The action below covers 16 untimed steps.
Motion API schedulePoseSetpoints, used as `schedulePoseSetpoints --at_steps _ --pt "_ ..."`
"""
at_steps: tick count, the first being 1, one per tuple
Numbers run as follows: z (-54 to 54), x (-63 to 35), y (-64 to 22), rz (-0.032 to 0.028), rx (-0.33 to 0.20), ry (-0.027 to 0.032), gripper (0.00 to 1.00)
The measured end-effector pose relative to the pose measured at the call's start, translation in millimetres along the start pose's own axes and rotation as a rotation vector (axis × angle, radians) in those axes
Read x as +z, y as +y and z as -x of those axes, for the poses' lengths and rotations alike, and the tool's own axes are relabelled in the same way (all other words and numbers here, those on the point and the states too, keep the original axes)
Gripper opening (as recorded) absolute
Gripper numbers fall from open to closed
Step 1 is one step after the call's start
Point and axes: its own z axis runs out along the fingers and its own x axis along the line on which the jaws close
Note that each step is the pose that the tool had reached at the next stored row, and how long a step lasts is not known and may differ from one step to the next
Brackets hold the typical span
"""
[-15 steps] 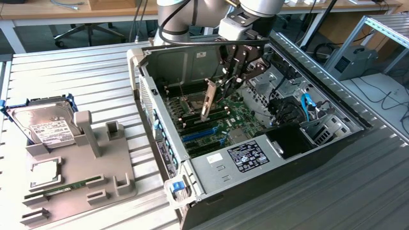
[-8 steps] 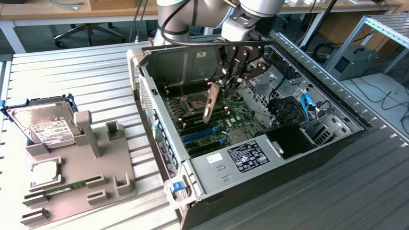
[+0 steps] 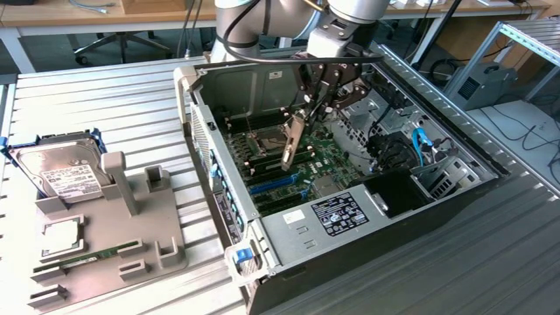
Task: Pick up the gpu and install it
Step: 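Insert the gpu into the slot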
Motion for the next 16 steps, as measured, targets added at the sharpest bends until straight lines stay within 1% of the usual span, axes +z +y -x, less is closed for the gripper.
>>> schedulePoseSetpoints --at_steps 3,16 --pt "0.0 0.1 0.0 0.0009 -0.036 0.0008 0.26" --pt "0.0 0.3 0.0 0.0038 -0.143 0.0034 0.26"
